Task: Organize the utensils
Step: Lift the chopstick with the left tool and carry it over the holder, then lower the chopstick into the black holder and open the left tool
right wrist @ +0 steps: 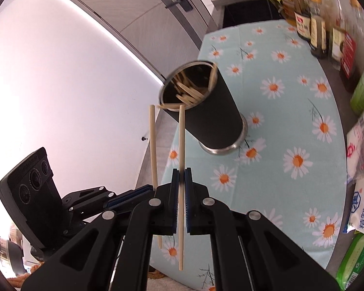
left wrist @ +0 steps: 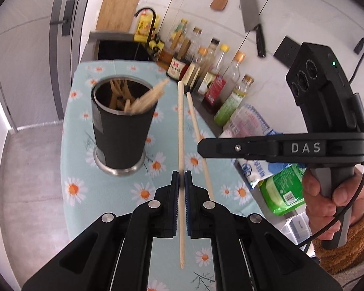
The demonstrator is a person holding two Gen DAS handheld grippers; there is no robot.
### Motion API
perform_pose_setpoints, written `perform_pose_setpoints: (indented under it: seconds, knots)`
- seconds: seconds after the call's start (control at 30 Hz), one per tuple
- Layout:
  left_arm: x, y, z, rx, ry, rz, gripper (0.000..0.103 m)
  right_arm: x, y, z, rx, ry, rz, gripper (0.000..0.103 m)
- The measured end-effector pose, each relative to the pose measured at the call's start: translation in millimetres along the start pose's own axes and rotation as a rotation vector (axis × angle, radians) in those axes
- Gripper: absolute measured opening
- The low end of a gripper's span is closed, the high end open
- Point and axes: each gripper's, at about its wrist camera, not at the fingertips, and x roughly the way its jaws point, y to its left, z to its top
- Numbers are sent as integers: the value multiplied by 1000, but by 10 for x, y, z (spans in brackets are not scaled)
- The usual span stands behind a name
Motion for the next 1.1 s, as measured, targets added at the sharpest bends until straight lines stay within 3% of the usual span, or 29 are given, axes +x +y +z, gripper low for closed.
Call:
perform_pose_setpoints:
  seconds: [0.23,0.5,0.9,1.1]
  knots:
    - [-302,101,303,30,-130,-27,4,-261,118,227,40,-123,26,6]
    - [-624,168,648,30,-309,-53,4,-713,355,538,-39,-270,68,6]
    - [-704,297,867,45,-445,-24,4,-801,422,900,-88,-416,83,6]
    - [-706,402,982,47,-513,6,4,-790,513,1015,-181,-519,105,6]
